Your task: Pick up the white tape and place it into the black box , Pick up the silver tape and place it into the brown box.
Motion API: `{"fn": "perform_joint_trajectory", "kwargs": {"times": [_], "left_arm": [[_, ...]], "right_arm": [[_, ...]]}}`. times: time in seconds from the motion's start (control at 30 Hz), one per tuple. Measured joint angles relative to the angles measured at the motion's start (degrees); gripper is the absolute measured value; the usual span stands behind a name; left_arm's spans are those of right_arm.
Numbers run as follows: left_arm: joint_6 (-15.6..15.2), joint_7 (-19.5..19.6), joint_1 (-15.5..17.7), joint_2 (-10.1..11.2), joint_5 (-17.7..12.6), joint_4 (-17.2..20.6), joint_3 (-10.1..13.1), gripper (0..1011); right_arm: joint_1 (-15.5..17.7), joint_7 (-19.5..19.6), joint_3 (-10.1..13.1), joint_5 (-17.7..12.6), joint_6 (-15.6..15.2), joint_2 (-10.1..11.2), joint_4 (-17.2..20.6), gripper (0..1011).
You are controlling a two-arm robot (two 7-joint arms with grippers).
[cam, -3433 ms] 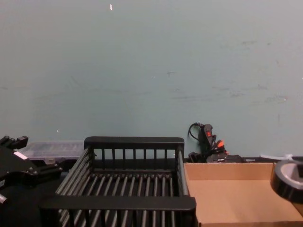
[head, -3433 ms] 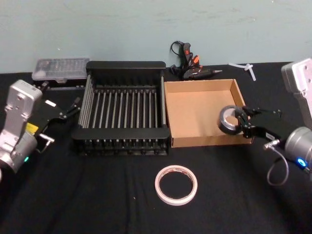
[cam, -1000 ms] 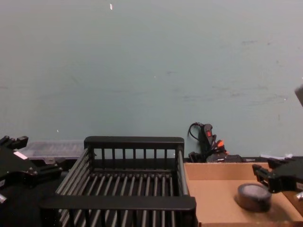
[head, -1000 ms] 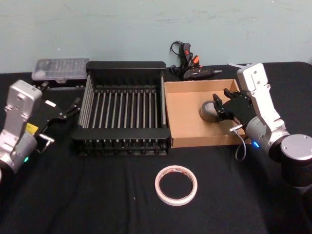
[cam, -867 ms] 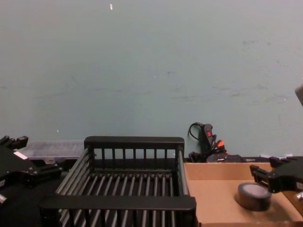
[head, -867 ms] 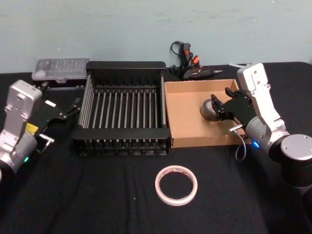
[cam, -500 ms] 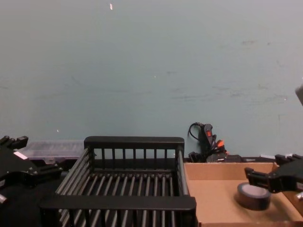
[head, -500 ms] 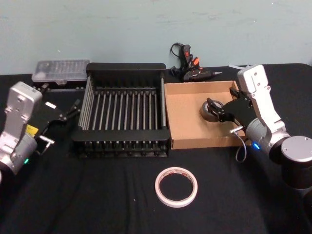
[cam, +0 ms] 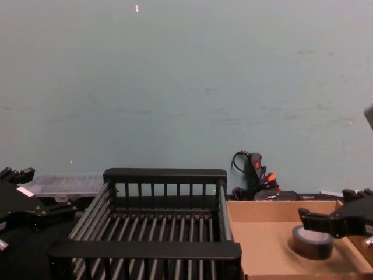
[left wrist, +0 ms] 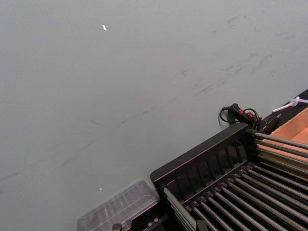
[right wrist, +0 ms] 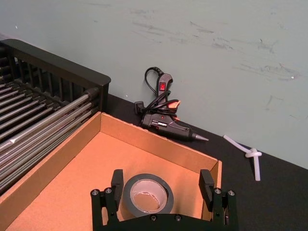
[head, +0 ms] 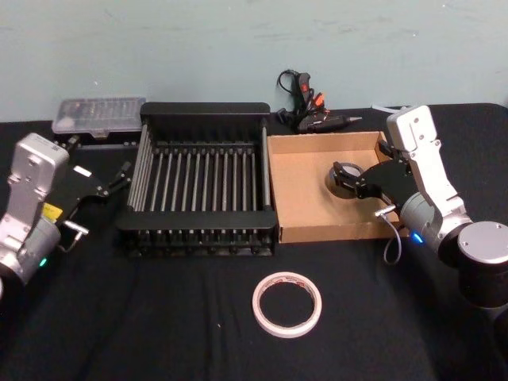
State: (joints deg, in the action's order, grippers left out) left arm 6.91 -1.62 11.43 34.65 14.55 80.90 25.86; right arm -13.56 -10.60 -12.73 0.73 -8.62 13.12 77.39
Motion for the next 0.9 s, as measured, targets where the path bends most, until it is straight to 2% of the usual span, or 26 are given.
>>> {"fn": "perform_joint_trajectory", "kwargs": {"times": [0.23, 0.5, 0.9], "left_arm": [[0.00, 0.00, 0.00, 0.00, 0.00, 0.00, 0.00, 1001], [0.00, 0.00, 0.00, 0.00, 0.00, 0.00, 0.00, 1001], [0.00, 0.00, 0.00, 0.00, 0.00, 0.00, 0.00, 1001]], "right_arm": [[0.02, -0.07, 0.05, -0.01, 0.00, -0.02, 0.01, 1002], [1.11, -1.80, 1.04, -0.93, -1.19, -0.01, 2.40, 1002], [5.57, -4.49, 2.20, -3.50, -5.82, 1.96, 11.35, 1002]]}}
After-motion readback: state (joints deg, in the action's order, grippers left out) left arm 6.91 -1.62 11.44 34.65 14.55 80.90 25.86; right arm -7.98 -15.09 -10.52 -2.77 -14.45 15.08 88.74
